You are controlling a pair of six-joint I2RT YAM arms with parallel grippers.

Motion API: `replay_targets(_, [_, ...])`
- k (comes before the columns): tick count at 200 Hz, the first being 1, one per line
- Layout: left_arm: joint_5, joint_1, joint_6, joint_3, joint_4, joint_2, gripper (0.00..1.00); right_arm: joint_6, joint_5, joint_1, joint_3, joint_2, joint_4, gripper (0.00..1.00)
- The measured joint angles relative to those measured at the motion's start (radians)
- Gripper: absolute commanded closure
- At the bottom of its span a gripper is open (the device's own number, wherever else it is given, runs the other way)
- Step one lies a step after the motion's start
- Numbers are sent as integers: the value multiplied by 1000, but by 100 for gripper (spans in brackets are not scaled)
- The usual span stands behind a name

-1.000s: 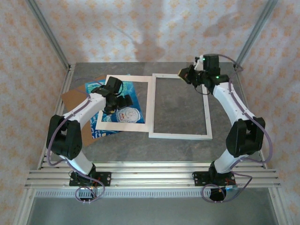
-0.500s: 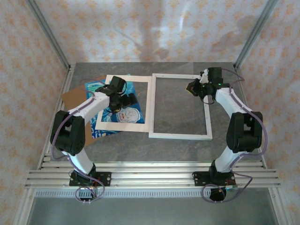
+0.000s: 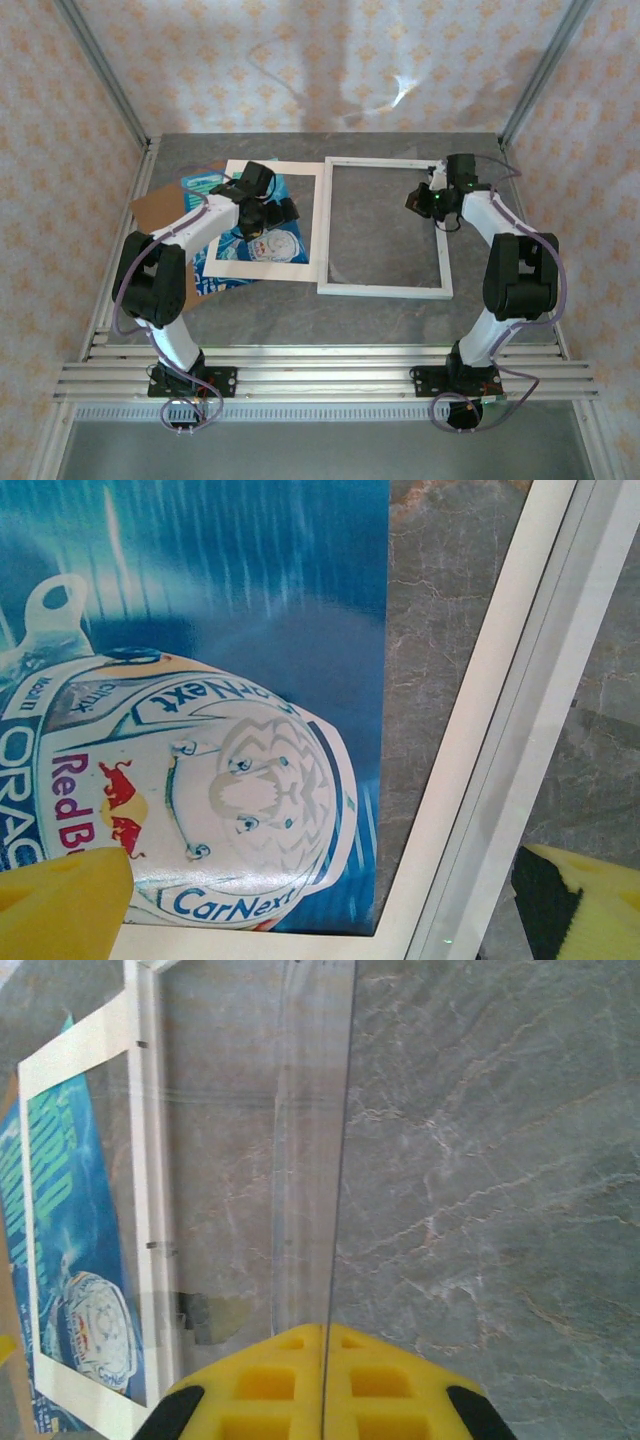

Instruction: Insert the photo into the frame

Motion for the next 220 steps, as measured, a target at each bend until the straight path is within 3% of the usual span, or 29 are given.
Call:
replay_targets(132, [0,-26,3,37,-16,48,0,-85,45,-48,-1,0,-51,100])
replay_targets(220, [11,-44,3,41,-16,48,0,-112,6,-50,22,0,-58,100])
